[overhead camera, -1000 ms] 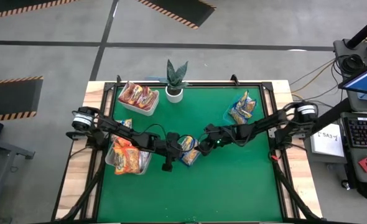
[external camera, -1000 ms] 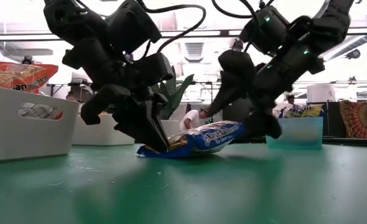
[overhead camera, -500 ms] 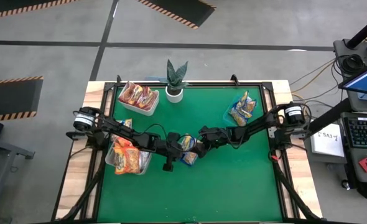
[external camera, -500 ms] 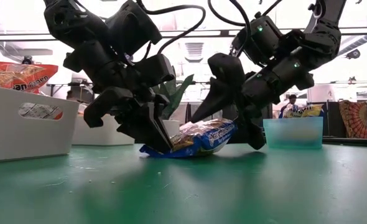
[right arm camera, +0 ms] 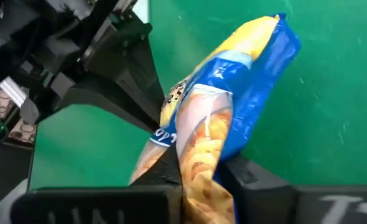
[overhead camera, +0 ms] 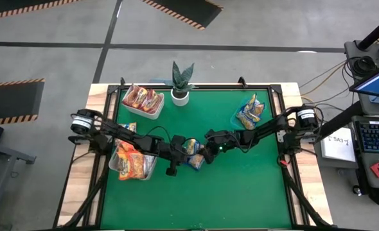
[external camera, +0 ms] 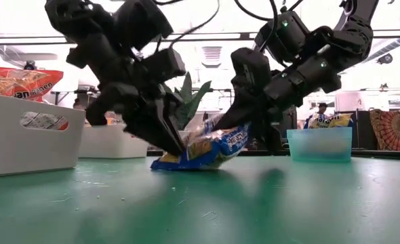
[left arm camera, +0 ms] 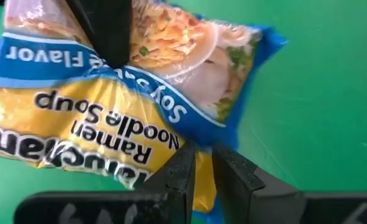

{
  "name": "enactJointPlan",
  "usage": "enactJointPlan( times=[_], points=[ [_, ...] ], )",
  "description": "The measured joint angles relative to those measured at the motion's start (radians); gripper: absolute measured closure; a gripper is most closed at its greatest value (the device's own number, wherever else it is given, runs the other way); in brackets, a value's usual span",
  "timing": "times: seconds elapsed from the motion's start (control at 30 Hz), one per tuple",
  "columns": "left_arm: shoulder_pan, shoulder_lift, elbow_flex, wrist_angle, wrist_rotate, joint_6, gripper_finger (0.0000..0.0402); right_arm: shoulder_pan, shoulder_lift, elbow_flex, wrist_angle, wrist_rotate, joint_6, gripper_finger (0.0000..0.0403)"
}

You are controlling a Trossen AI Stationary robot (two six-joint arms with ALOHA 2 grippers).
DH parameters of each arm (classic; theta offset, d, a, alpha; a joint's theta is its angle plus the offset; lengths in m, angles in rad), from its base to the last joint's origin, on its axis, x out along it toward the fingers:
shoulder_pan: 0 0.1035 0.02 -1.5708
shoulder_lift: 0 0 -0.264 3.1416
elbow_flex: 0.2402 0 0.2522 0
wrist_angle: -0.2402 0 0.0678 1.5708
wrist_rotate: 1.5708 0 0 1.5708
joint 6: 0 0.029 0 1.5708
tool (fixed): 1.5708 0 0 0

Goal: Sort Maruchan noodles
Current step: Put the blue noodle pack into the blue bin

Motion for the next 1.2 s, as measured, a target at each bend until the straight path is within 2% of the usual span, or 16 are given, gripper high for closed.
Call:
enactJointPlan(
  times=[0.13,0.3,0.43,0.63,0.9,1.0,1.2],
  points=[
    [0.000,-0.095,0.000,-0.054,-0.002,0.054,0.0364,-0.003,-0.055,-0.001,-0.028,0.000,-0.052,0.0373],
    [0.001,-0.241,-0.002,-0.082,-0.003,0.124,0.0364,-0.011,-0.185,-0.001,-0.176,0.014,-0.169,0.0374],
    [0.001,-0.355,-0.002,-0.089,-0.003,0.154,0.0364,-0.011,-0.337,-0.002,-0.379,0.141,-0.268,0.0374],
    [0.001,-0.508,-0.002,-0.100,-0.003,0.164,0.0364,-0.011,-0.593,-0.002,-0.708,0.399,-0.372,0.0374],
    [0.002,-0.632,-0.002,-0.091,-0.021,0.178,0.0364,-0.011,-0.841,-0.002,-1.091,0.697,-0.432,0.0374],
    [0.002,-0.663,-0.002,-0.086,-0.029,0.177,0.0364,-0.011,-0.887,-0.002,-1.172,0.761,-0.444,0.0374],
    [0.002,-0.708,-0.002,-0.083,-0.030,0.178,0.0364,-0.011,-0.923,-0.002,-1.285,0.769,-0.478,0.0374]
  ],
)
